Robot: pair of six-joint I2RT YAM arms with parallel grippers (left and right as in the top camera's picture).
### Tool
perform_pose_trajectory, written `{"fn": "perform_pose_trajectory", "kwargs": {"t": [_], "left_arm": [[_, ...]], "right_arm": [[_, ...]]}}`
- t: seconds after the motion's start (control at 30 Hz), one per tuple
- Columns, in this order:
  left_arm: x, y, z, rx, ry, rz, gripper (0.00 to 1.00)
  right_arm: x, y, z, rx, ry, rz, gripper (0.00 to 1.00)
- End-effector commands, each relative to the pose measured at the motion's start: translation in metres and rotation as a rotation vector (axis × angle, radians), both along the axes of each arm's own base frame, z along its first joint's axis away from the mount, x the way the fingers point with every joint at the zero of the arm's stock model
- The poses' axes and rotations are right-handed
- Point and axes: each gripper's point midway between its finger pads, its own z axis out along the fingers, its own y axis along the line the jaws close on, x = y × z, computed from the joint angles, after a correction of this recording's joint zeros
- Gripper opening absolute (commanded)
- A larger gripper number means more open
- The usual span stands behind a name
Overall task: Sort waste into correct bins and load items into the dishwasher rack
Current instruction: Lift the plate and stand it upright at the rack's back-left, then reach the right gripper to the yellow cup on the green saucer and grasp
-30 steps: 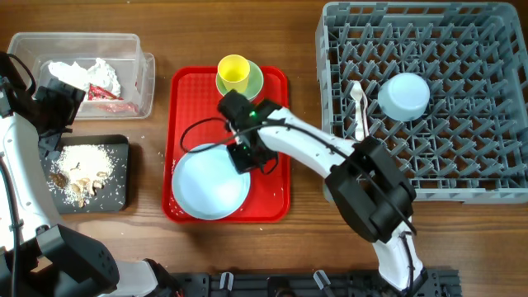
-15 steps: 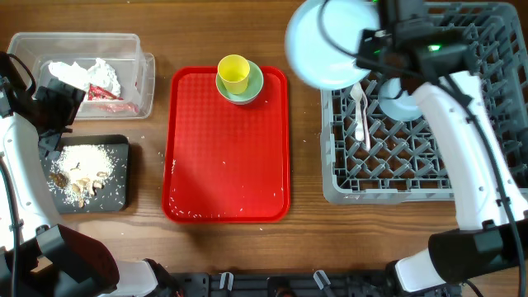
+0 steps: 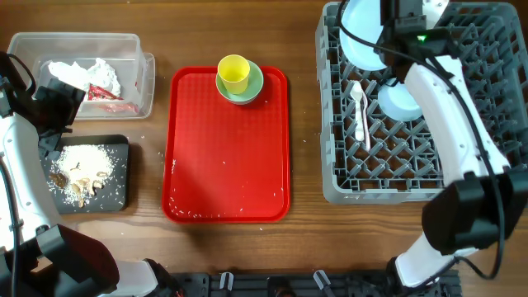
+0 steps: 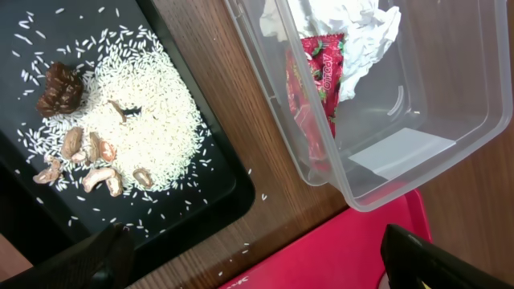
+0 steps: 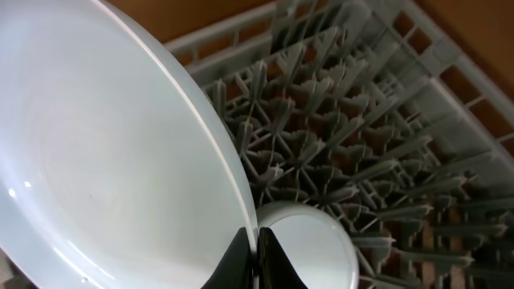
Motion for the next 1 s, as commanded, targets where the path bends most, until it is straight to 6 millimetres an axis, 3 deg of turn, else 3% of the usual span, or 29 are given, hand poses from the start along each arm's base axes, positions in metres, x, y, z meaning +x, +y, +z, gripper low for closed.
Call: {"fn": "perform_pose_trajectory", "kwargs": {"t": [0.0,0.07,0.27,0.37,0.43,0.47,0.5,0.53,0.57,0.63,0.77,0.83,0.87,0.97], "left_arm": [[0.001,0.003,0.003,0.002,-0.008,0.007,1.00],[0.001,0.003,0.003,0.002,-0.008,0.007,1.00],[0.001,0.003,0.003,0.002,-0.008,0.007,1.00],[0.001,0.003,0.003,0.002,-0.008,0.007,1.00],[0.001,0.003,0.003,0.002,-0.008,0.007,1.00],[0.001,0.003,0.003,0.002,-0.008,0.007,1.00],[0.001,0.003,0.003,0.002,-0.008,0.007,1.00],[0.001,0.003,0.003,0.002,-0.008,0.007,1.00],[0.001,0.003,0.003,0.002,-0.008,0.007,1.00],[0.001,0.003,0.003,0.002,-0.008,0.007,1.00],[0.001,0.003,0.003,0.002,-0.008,0.007,1.00],[0.001,0.003,0.003,0.002,-0.008,0.007,1.00],[0.001,0.003,0.003,0.002,-0.008,0.007,1.00],[0.001,0.003,0.003,0.002,-0.008,0.007,1.00]], "right_arm": [[0.009,0.013,-0.036,0.002,0.049,-0.003,0.04],[0.011,0.026,-0.046,-0.004,0.068,0.022,0.04],[0.014,0.061,-0.033,0.003,0.020,0.094,0.06],[0.011,0.092,-0.017,0.072,-0.011,0.176,0.11],[0.007,0.113,0.006,0.149,-0.054,0.246,0.14],[0.003,0.124,0.023,0.192,-0.088,0.285,0.24],[0.000,0.134,0.041,0.234,-0.128,0.325,0.43],[-0.003,0.146,0.062,0.283,-0.173,0.387,0.82],[-0.005,0.155,0.071,0.314,-0.193,0.433,0.99],[-0.013,0.180,0.101,0.413,-0.256,0.573,1.00],[-0.016,0.216,0.114,0.554,-0.282,0.736,1.00],[-0.011,0.242,0.111,0.576,-0.292,0.860,0.99],[-0.006,0.261,0.103,0.565,-0.295,0.938,1.00],[0.011,0.293,0.069,0.540,-0.277,0.991,0.99]]}}
